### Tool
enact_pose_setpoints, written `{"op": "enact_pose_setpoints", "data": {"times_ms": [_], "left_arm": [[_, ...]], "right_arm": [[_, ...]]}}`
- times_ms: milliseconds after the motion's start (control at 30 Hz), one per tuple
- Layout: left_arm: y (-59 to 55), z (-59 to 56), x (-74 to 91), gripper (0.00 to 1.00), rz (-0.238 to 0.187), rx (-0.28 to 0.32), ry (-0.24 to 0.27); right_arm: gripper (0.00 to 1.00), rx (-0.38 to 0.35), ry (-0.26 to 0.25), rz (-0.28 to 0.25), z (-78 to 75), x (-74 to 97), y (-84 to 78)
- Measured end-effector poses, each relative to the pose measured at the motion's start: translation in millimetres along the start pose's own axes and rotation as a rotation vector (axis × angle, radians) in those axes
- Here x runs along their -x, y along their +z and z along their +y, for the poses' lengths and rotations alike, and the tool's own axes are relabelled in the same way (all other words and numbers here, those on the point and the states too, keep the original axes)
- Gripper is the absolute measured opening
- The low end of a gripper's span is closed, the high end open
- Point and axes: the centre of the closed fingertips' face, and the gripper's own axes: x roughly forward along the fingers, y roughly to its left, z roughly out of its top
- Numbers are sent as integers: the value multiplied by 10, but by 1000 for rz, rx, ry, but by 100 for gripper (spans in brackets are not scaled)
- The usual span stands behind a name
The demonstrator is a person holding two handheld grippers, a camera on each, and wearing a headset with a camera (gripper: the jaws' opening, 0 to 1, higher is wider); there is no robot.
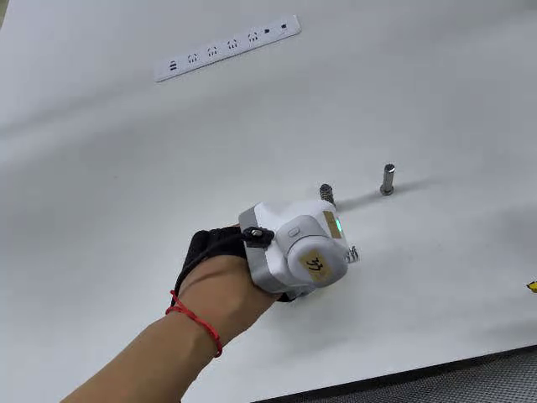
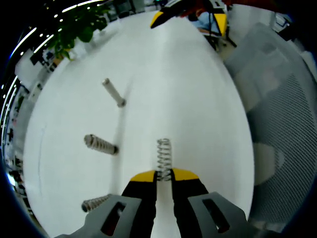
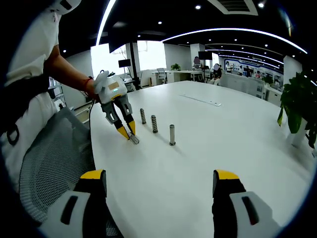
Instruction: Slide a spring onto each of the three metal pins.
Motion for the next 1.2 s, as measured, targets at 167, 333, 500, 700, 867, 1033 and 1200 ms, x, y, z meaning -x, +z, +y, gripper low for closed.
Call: {"op": "enact_pose_setpoints", "data": {"times_ms": [167, 333, 500, 700, 867, 1033, 1200], "left_arm": [[3, -13, -4, 11, -8, 31, -7], [20, -45, 0, 11, -23, 53, -14], [43, -63, 25, 10, -51, 92, -23], [92, -83, 102, 10, -96, 133, -24], [158, -99, 201, 10, -143, 168, -20], [231, -111, 369, 10, -201, 195, -5], [298, -117, 556, 10, -263, 217, 18]], "right_arm": [[89, 0, 1, 1, 3, -2, -3], [89, -1, 1, 2, 8, 3, 2], [89, 0, 3, 3, 21, 1, 17], [89, 4, 9, -1, 55, -14, 74], [88, 11, 14, -13, 96, -27, 174], [83, -5, 35, -56, 211, -56, 427], [77, -60, 50, -104, 365, -156, 730]]}}
